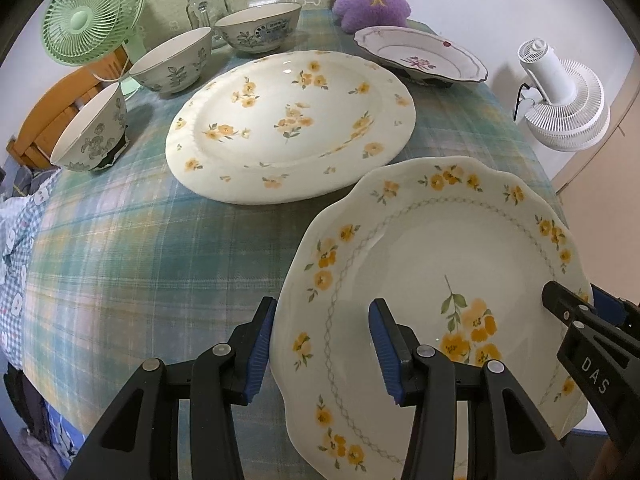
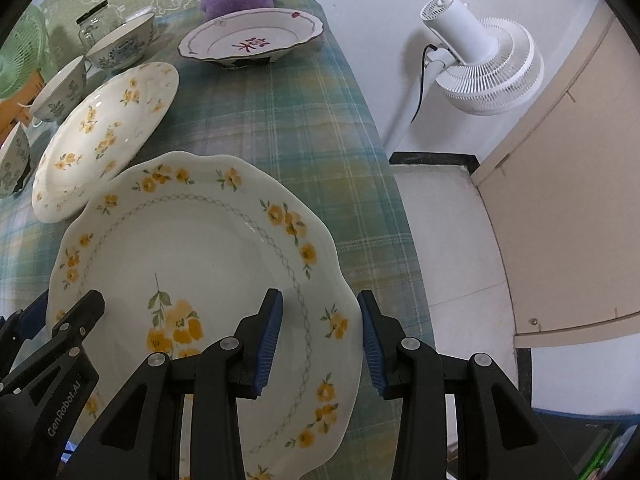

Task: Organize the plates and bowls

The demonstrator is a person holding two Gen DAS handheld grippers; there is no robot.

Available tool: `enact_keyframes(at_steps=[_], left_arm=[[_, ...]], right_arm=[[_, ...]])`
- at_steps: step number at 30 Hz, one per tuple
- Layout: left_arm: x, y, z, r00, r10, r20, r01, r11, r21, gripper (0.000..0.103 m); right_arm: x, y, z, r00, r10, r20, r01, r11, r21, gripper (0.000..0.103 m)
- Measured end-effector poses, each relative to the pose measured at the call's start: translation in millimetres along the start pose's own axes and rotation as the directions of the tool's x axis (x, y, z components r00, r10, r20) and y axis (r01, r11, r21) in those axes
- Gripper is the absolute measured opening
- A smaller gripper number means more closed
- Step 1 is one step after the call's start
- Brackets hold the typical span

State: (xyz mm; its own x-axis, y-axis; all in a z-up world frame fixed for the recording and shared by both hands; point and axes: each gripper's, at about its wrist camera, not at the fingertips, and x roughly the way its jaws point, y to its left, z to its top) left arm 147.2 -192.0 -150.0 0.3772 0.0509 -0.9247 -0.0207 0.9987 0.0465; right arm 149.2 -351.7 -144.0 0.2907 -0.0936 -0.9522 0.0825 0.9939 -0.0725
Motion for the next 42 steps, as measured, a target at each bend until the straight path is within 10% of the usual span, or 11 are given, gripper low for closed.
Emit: enact_keyframes(at_steps=[8, 14, 42], left_arm=[[-2, 2, 0, 1.000, -0.029, 0.004, 0.029, 1.000, 0.005, 0.060], [-10, 5, -1, 0.999, -0.029, 0.034, 0.029, 0.999, 0.014, 0.076], [-98, 90, 33, 0.966, -0.103, 0.236, 0.098, 0.995, 0.033, 0.091]], right_arm=[[3, -5, 2, 1.000, 0.021, -0.015, -0.021, 0.999, 0.032, 0.043], [-17, 0, 2, 0.998, 0.014, 0.069, -0.015, 1.000, 0.023, 0.074], [-127, 74, 12, 0.954, 0.049, 0.297, -0.059, 0.998, 0.024, 0.074]])
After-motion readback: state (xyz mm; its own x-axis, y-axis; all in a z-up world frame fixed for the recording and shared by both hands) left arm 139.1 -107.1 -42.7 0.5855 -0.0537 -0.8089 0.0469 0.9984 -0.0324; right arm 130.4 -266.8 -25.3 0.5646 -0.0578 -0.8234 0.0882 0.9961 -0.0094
